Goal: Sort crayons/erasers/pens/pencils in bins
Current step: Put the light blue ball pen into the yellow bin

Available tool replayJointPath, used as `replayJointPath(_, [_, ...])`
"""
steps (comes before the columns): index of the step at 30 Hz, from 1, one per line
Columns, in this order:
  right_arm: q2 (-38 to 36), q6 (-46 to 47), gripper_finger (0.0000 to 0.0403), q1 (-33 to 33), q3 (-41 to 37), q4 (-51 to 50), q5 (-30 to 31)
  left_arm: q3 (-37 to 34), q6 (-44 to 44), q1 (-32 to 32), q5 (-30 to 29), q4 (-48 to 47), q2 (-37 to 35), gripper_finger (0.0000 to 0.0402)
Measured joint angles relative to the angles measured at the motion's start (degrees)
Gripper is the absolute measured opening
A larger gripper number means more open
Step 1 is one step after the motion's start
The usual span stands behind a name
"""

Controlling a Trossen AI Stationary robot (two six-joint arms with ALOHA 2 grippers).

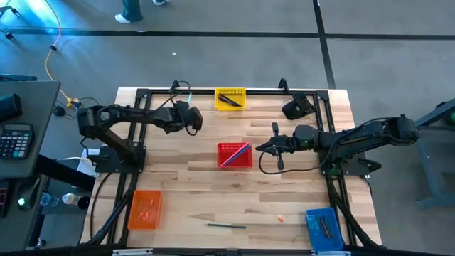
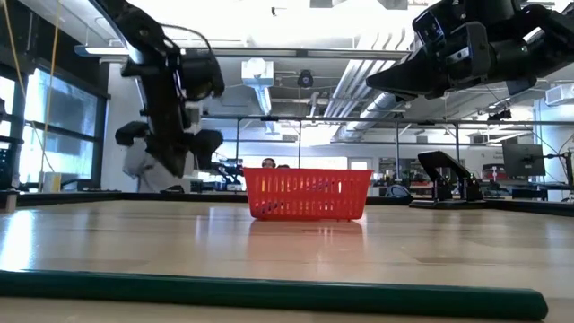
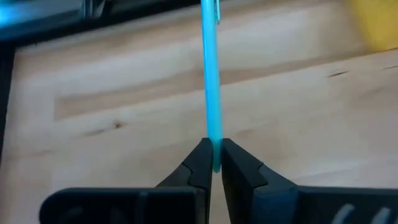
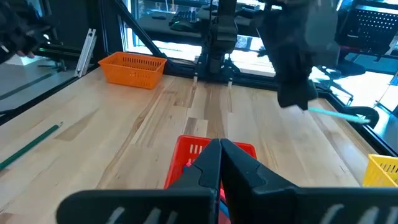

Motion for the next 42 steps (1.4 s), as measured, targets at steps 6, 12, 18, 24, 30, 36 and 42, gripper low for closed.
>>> replayJointPath(6, [0.0,0.0,0.0000,0.0,0.0,0.0,0.0,0.0,10.6,-0.8,-0.4,5.2,-5.9,0.0014])
replayJointPath(12, [0.0,0.0,0.0000,0.0,0.0,0.0,0.0,0.0,26.5,-0.5,6.3,19.5,-6.2,0.0014])
replayJointPath(18, [0.0,0.0,0.0000,0.0,0.0,0.0,0.0,2.3,35.3,1.5,13.0,26.4,-1.3,0.0013])
replayJointPath(24, [0.0,0.0,0.0000,0.0,0.0,0.0,0.0,11.8,43.3,3.2,18.0,26.4,9.0,0.0008])
replayJointPath(30, [0.0,0.4,0.0000,0.0,0.0,0.0,0.0,21.9,49.0,4.3,22.4,21.8,17.6,0.0007])
replayJointPath(36, [0.0,0.4,0.0000,0.0,0.0,0.0,0.0,26.0,49.0,5.4,21.8,18.5,21.5,0.0007])
replayJointPath(42, [0.0,0.2,0.0000,0.0,0.0,-0.1,0.0,26.0,48.4,6.3,20.6,17.5,21.5,0.0007])
